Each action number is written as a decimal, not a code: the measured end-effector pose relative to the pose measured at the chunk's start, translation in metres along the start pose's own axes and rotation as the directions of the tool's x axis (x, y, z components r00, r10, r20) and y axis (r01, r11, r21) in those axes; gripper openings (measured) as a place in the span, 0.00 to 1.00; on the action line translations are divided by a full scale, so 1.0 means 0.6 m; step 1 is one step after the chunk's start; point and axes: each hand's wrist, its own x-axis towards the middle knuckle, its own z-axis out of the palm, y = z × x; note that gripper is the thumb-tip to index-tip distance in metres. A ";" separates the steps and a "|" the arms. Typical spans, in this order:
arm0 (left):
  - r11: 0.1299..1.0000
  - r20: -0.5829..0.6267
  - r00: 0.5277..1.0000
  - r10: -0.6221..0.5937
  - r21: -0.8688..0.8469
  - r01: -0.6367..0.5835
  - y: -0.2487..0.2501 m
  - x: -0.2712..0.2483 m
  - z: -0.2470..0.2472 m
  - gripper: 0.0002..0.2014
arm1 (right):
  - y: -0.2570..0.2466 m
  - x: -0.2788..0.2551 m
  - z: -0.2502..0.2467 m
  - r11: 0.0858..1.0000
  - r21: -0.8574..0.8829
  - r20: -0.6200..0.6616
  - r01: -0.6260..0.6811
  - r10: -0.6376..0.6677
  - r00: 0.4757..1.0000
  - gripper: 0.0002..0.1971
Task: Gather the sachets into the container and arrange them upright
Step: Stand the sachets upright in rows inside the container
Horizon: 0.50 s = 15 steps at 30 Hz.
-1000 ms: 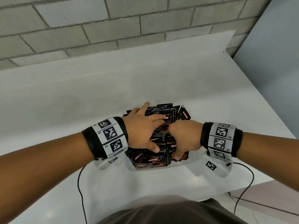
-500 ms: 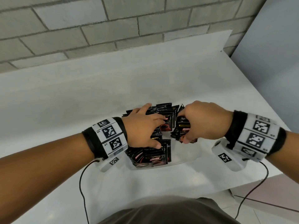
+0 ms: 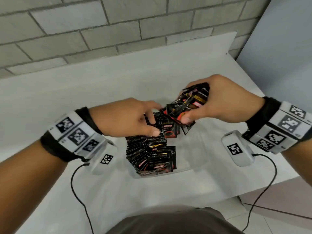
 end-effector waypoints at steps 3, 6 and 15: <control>0.940 -0.063 0.998 -0.027 -0.342 0.004 0.003 -0.020 -0.001 0.56 | -0.017 0.019 0.035 0.969 0.215 -0.123 0.124 -0.099 0.987 0.27; 0.824 -0.196 0.978 -0.065 -0.564 -0.058 0.002 -0.024 0.020 0.53 | -0.029 0.043 0.067 0.947 0.293 -0.173 0.131 -0.082 0.981 0.32; 0.326 -0.198 0.973 -0.117 -0.933 -0.151 0.007 -0.025 0.024 0.34 | -0.050 0.076 0.108 0.950 0.292 -0.174 0.112 -0.063 0.983 0.27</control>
